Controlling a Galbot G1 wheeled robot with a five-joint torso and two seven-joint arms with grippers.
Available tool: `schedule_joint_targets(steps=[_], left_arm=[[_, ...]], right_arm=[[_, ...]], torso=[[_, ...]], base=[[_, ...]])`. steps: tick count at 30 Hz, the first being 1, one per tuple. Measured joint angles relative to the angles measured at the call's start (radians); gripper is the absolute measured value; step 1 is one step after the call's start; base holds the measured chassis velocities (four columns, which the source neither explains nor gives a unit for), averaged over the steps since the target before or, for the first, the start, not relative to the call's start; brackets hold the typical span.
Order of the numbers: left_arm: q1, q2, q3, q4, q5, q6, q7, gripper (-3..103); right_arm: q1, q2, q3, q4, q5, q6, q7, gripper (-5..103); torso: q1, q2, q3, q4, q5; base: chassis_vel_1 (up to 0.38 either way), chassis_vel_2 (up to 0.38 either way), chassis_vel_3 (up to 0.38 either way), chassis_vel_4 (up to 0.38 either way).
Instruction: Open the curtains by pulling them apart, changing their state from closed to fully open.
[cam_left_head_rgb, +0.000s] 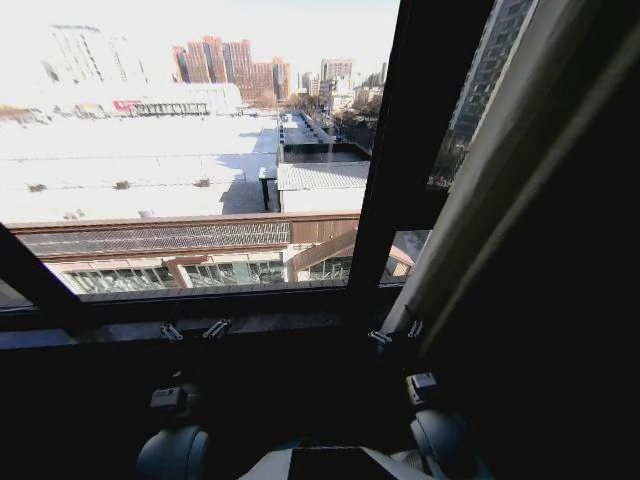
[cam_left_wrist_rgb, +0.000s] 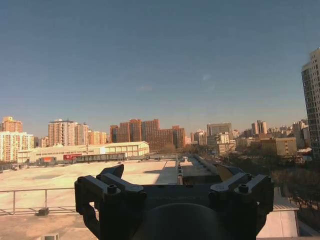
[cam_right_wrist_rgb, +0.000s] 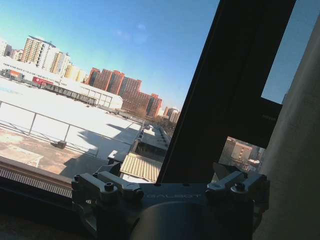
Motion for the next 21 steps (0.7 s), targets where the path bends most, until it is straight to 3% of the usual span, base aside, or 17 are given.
schedule_joint_targets(steps=[9,21], left_arm=[[-0.047,-0.012,-0.001,0.079,-0.002,0.000,0.008,100],[-0.085,-0.006,-0.031,0.104,-0.029,-0.002,0.071,100]], right_arm=[[0.007,-0.013,0.001,-0.038,0.005,0.009,0.013,100],[0.013,-0.014,-0.055,-0.087,0.000,0.016,0.050,100]], torso=[[0.000,0.000,0.000,0.0001,0.0000],[0.000,0.000,0.000,0.0001,0.0000]], base=[[0.332,0.281,-0.319,-0.266],[0.372,0.338,-0.385,-0.330]])
